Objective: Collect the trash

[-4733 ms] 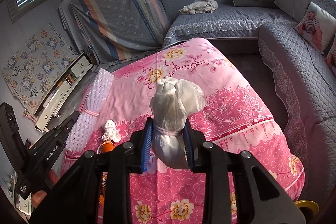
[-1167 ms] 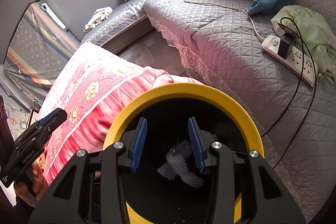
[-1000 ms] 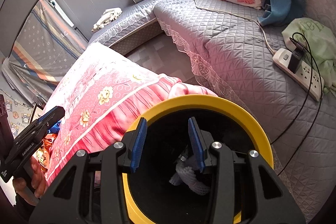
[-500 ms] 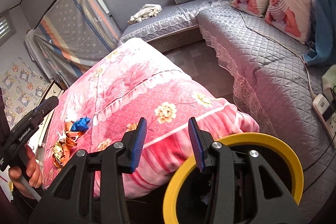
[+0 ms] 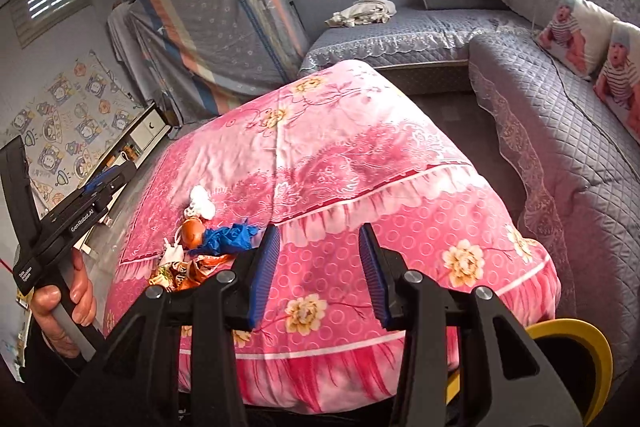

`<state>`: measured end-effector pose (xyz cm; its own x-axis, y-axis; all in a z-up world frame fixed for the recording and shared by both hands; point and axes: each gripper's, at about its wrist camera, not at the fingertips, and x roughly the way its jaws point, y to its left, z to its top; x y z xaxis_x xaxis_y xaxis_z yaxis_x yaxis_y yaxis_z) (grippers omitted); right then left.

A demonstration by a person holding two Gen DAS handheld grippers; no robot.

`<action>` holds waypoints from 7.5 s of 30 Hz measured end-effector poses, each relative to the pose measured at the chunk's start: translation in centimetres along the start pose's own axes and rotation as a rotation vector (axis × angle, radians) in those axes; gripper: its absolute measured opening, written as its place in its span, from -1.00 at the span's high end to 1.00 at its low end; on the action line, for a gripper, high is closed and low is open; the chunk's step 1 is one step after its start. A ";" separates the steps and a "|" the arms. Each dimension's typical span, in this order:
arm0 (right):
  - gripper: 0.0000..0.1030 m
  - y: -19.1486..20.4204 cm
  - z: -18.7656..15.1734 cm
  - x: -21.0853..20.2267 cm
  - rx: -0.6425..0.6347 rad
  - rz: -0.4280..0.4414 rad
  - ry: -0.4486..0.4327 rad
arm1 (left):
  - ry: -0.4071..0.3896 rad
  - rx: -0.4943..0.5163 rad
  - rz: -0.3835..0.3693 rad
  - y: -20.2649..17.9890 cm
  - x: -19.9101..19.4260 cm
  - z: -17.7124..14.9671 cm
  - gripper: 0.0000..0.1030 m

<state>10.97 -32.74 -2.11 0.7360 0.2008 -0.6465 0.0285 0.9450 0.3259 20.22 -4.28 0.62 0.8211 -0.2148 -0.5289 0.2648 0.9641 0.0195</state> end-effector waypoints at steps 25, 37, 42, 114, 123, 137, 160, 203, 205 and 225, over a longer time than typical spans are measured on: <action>0.25 11.3 0.9 15.5 -0.163 0.151 0.254 | 0.221 -0.197 0.103 11.3 11.5 -4.1 0.27; 0.25 11.5 0.0 19.6 -0.157 0.166 0.345 | 0.290 -0.216 0.075 11.5 15.1 -4.9 0.27; 0.25 11.6 -0.3 20.5 -0.160 0.168 0.365 | 0.304 -0.217 0.066 11.5 15.8 -5.0 0.27; 0.78 10.2 -0.7 17.0 -0.148 0.187 0.305 | 0.262 -0.173 0.037 9.5 13.2 -3.1 0.69; 0.78 9.1 0.5 14.9 -0.133 0.167 0.256 | 0.211 -0.159 0.033 8.6 10.9 -1.8 0.69; 0.78 6.2 1.6 10.6 -0.091 0.123 0.174 | 0.146 -0.100 -0.033 4.2 7.4 0.0 0.69; 0.78 -3.1 1.8 1.0 0.042 -0.019 0.011 | 0.074 0.037 -0.276 -8.1 1.8 1.3 0.69; 0.78 -20.3 -10.0 -15.6 0.381 -0.332 -0.158 | 0.146 0.339 -0.675 -29.4 -1.5 -4.9 0.69; 0.78 -20.6 -11.1 -15.6 0.404 -0.334 -0.145 | 0.160 0.361 -0.686 -30.2 -1.3 -5.7 0.69; 0.77 -23.7 -18.8 -12.6 0.567 -0.339 0.009 | 0.359 0.529 -0.734 -34.6 0.9 -14.6 0.68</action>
<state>-11.67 -52.81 -14.71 0.6182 -0.0794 -0.7820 0.6111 0.6742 0.4147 4.42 -35.56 -12.92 0.1807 -0.5894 -0.7874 0.9145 0.3953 -0.0860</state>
